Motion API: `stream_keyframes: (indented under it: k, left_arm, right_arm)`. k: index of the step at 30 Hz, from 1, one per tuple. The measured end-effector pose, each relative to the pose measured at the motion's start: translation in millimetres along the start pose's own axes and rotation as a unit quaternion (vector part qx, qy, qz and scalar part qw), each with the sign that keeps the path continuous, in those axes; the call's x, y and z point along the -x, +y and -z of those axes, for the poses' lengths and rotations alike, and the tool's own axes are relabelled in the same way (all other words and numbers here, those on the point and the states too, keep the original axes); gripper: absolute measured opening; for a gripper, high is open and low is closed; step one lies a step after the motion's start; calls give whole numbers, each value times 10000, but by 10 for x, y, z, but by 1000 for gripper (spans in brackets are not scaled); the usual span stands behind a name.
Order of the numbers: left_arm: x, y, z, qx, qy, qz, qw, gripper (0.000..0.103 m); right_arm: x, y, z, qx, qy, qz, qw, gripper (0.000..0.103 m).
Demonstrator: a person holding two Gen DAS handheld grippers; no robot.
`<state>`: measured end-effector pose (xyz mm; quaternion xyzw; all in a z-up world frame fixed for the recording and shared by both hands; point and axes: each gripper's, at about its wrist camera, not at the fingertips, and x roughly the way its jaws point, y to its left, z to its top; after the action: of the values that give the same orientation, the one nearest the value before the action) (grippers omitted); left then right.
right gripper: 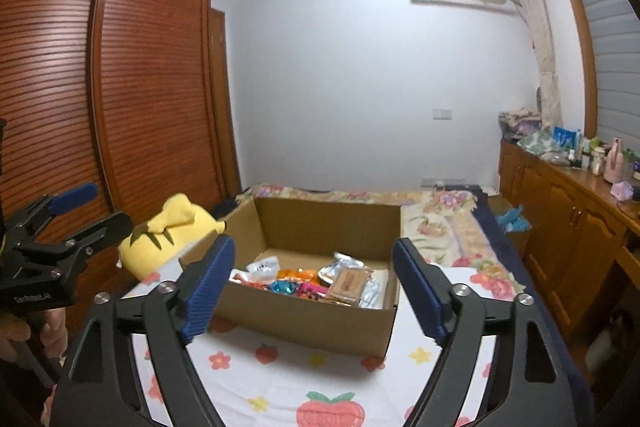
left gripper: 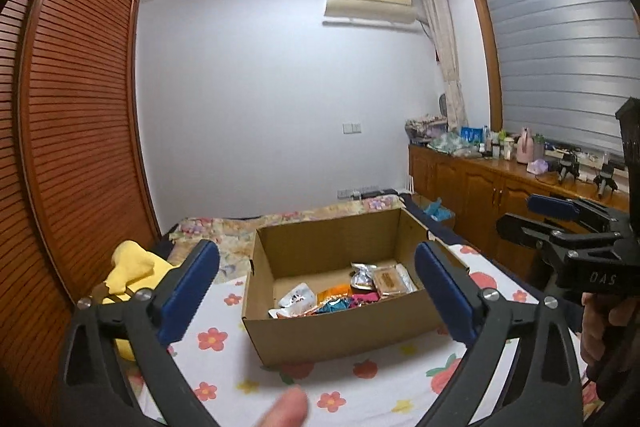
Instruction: Organize snacks
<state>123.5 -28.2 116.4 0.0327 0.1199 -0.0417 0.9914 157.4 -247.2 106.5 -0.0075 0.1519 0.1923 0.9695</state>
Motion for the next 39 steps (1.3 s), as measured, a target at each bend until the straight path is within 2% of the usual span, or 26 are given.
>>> stream_keyframes:
  k: [7,11,16,29,39]
  left_arm:
    - [271,-28,14,36,-166,-49,9998,101]
    - [342,-40,77,-16,-95,-98,9999,101]
    - [396,-12,205,82,9,-167,9998,101]
    - [385,69,667,311,469,-238,9981,101]
    - [347,38,744,277,599,-205,9976,101]
  right_arm:
    - [276,71,20,54,-243,279,9993,94]
    - [374,133,78,93,-254,467,9985,103]
    - [452,211,209,172,-246,750,9967,103]
    - [453,210,521,-41,5,749,9972,103]
    - [440,189,591,-81,81,788,9968,103]
